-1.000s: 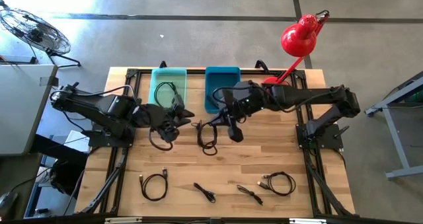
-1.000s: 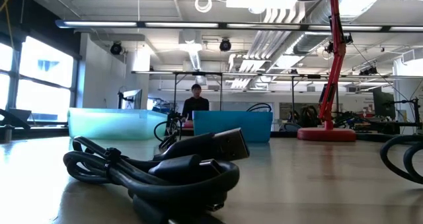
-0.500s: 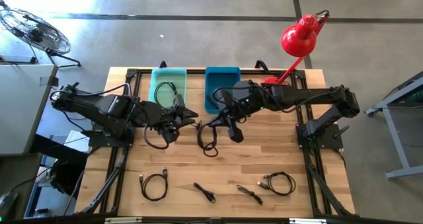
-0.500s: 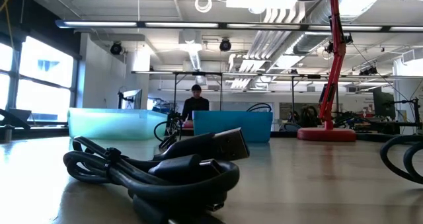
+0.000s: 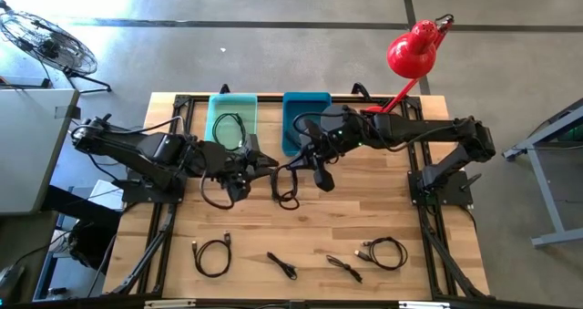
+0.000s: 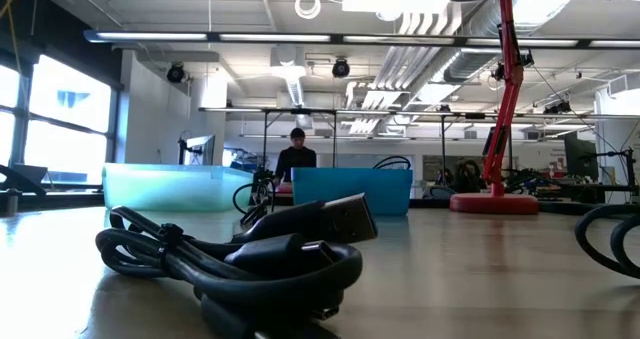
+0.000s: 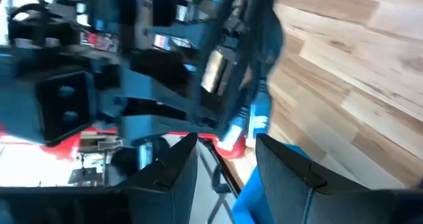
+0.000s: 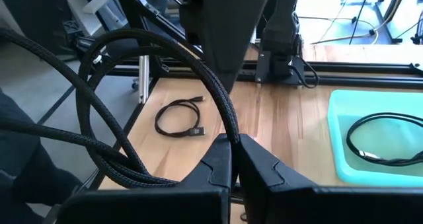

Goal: Pick & Place USB Port
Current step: Put the black HDMI cable into the green bin

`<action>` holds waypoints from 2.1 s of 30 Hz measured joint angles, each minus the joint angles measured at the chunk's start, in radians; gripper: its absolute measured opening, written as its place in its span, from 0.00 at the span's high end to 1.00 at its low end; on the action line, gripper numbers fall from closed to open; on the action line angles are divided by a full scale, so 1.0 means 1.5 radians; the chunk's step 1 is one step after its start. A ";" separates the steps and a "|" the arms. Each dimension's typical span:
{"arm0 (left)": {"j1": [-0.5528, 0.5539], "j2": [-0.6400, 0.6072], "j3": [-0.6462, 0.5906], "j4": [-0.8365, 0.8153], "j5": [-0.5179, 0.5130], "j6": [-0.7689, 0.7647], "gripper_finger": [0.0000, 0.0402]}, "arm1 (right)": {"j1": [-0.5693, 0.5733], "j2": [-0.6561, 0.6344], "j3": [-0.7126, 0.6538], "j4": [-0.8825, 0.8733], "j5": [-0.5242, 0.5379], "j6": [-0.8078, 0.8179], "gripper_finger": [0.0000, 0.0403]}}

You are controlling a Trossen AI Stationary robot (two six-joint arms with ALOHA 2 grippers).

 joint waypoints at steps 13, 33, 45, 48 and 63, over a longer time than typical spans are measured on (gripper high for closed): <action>0.000 0.018 0.000 0.071 0.037 0.030 0.63 | -0.003 0.000 0.000 0.000 0.000 0.000 1.00; 0.000 0.022 0.000 0.063 -0.061 -0.001 0.98 | 0.001 0.000 0.000 -0.009 0.088 0.041 0.78; -0.001 0.018 0.000 -0.040 -0.164 -0.096 0.98 | 0.001 -0.055 0.000 -0.041 0.251 -0.030 0.51; 0.000 0.005 -0.001 -0.127 -0.261 -0.183 0.98 | 0.001 -0.083 0.000 -0.099 0.382 -0.015 0.50; 0.232 -0.065 -0.001 -0.535 -0.184 -0.648 0.98 | 0.001 -0.128 0.000 -0.276 0.442 0.018 0.55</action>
